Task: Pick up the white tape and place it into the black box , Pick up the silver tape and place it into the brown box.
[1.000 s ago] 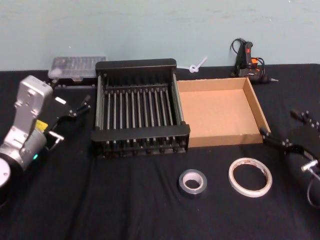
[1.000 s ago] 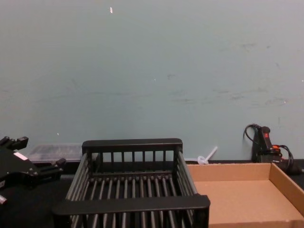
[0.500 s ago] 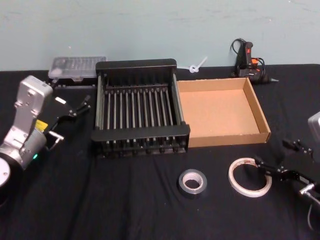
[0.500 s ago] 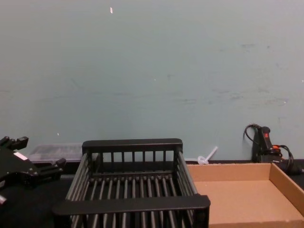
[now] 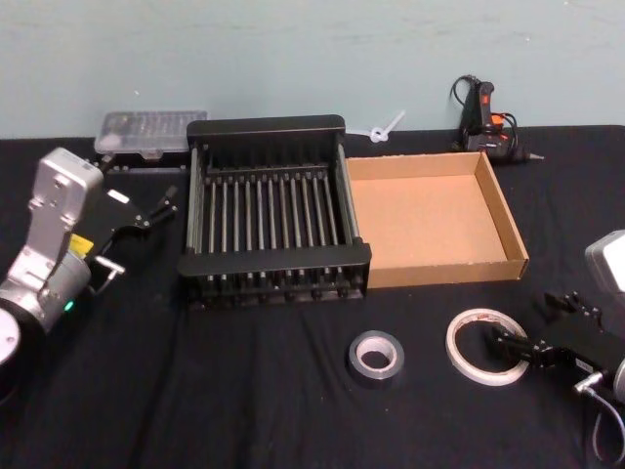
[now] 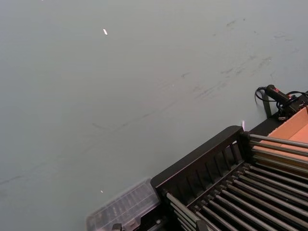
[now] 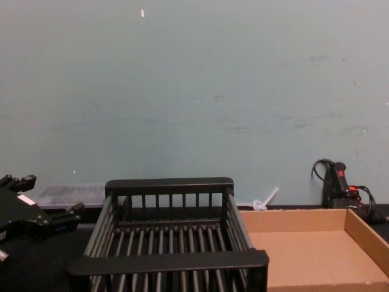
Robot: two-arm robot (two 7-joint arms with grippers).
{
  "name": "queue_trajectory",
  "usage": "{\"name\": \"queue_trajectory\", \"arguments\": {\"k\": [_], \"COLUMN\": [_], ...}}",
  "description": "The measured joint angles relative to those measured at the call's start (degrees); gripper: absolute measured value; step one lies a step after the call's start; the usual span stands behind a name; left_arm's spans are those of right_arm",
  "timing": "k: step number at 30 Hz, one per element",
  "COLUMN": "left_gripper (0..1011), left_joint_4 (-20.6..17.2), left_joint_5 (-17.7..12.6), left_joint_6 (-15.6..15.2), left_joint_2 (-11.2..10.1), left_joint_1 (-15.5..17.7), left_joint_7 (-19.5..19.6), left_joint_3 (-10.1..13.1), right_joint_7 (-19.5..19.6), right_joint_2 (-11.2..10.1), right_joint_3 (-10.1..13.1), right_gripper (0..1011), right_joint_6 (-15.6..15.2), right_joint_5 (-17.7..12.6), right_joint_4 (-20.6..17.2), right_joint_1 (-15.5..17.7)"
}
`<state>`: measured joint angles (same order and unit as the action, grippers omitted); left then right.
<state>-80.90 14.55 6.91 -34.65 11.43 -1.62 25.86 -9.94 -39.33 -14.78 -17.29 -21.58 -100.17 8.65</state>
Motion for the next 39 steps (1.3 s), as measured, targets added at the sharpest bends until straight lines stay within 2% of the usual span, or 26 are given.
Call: {"name": "queue_trajectory", "arguments": {"k": [14, 39], "left_gripper": [1001, 1001], "left_joint_4": [0.0, 0.0], "left_joint_5": [0.0, 0.0], "left_joint_6": [0.0, 0.0], "left_joint_2": [0.0, 0.0], "left_joint_1": [0.0, 0.0], "left_joint_7": [0.0, 0.0], "left_joint_3": [0.0, 0.0], "right_joint_7": [-0.9, -4.8], "right_joint_2": [2.8, 5.2], "right_joint_3": [1.2, 2.3], "right_gripper": [1000, 1000], "right_joint_6": [-0.3, -1.7], "right_joint_5": [1.2, 3.3], "right_joint_4": [1.9, 2.9], "right_joint_1": [-0.4, -0.7]}}
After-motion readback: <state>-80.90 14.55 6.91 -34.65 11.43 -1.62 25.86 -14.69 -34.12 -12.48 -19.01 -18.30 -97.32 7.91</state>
